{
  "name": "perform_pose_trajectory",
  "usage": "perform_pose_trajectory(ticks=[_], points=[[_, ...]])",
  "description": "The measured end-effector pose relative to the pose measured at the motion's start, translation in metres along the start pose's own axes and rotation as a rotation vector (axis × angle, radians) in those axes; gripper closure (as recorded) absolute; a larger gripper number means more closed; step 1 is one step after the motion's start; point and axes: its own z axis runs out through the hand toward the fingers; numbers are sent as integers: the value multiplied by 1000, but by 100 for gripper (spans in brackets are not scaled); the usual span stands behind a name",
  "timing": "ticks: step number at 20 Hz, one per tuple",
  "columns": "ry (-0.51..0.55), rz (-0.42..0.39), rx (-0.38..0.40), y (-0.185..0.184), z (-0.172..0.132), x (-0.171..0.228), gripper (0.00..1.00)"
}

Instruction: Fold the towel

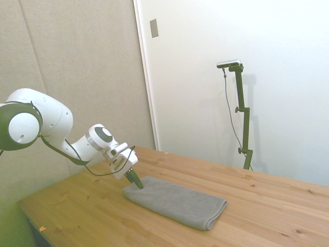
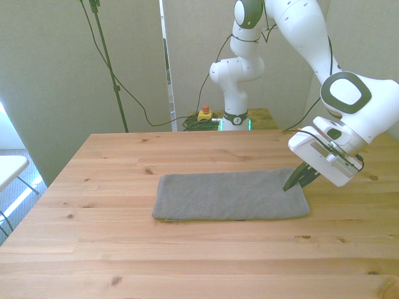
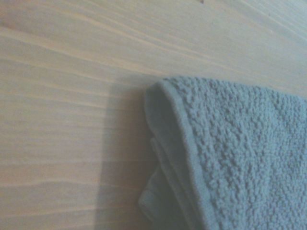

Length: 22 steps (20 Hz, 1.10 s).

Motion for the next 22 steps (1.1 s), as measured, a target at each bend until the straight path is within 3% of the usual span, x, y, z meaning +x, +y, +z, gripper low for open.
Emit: perform_pose_trajectory(ticks=[5,9,15,22], points=[[-3,9,23,2,-3,4,100],[-23,62,75,21,-15,27,100],[-122,170,185,92,-33,101,100],[-236,250,255,174,-3,177,100]])
